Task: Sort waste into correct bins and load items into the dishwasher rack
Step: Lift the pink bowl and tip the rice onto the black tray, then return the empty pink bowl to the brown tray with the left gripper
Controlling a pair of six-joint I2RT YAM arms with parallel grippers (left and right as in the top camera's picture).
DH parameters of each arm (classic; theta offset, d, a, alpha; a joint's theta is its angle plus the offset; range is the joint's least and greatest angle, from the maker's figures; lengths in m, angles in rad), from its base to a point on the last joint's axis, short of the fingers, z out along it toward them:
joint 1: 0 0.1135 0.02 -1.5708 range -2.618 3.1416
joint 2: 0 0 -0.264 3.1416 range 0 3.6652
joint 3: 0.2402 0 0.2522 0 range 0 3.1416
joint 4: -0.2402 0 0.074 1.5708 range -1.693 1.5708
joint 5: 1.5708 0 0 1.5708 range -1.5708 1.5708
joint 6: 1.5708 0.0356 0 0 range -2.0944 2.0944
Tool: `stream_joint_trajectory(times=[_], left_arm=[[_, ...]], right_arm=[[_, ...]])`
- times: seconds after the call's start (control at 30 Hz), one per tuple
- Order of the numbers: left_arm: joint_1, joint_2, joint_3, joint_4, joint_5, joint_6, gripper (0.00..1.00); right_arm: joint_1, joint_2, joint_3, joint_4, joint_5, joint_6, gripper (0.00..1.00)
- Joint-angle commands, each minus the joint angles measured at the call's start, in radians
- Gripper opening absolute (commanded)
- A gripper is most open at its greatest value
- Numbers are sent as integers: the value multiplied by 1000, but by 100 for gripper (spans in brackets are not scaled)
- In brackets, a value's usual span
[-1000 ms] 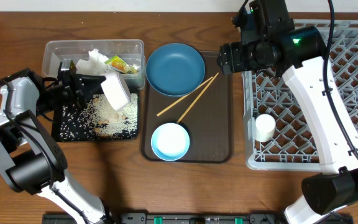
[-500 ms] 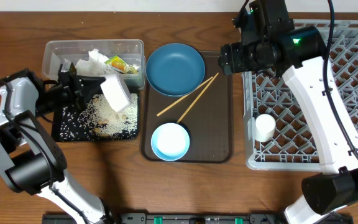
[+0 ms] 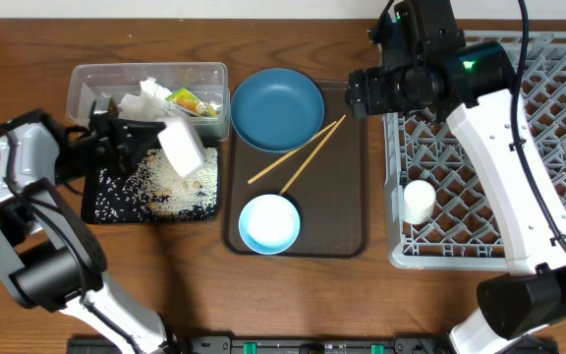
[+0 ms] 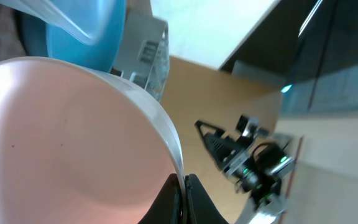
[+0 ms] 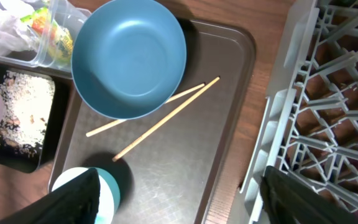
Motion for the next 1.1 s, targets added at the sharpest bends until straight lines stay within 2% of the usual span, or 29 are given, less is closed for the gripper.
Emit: stream_joint_trajectory(times=[0.0, 0.03, 0.07, 0.23, 0.3, 0.37, 0.47, 0.57, 0.83, 1.07], left_arm=[[-86, -95, 4, 34, -124, 48, 6], [-122, -115, 5, 61, -183, 38, 6], [-156, -132, 6, 86, -240, 15, 6], [-400, -204, 6, 254, -547, -138, 6], [-497, -214, 6, 324, -658, -168, 6], [-616, -213, 6, 386, -841, -212, 6], [-760, -208, 6, 437, -1074, -261, 6], [-901, -205, 5, 478, -1247, -286, 6], [-1126, -180, 5, 557, -1455, -338, 6], [-1200, -98, 5, 593, -1462, -339, 6]], right_arm=[[-7, 2, 10, 1, 14, -5, 91], [-8, 2, 10, 2, 14, -5, 98], [-8, 2, 10, 4, 14, -5, 99], [-11, 2, 10, 13, 14, -5, 99], [-15, 2, 10, 10, 14, -5, 99], [-22, 2, 10, 6, 14, -5, 99], [-31, 2, 10, 3, 14, -5, 99], [-42, 2, 10, 3, 28, -5, 99], [-99, 2, 10, 0, 59, -5, 99], [-148, 2, 10, 0, 60, -5, 99]])
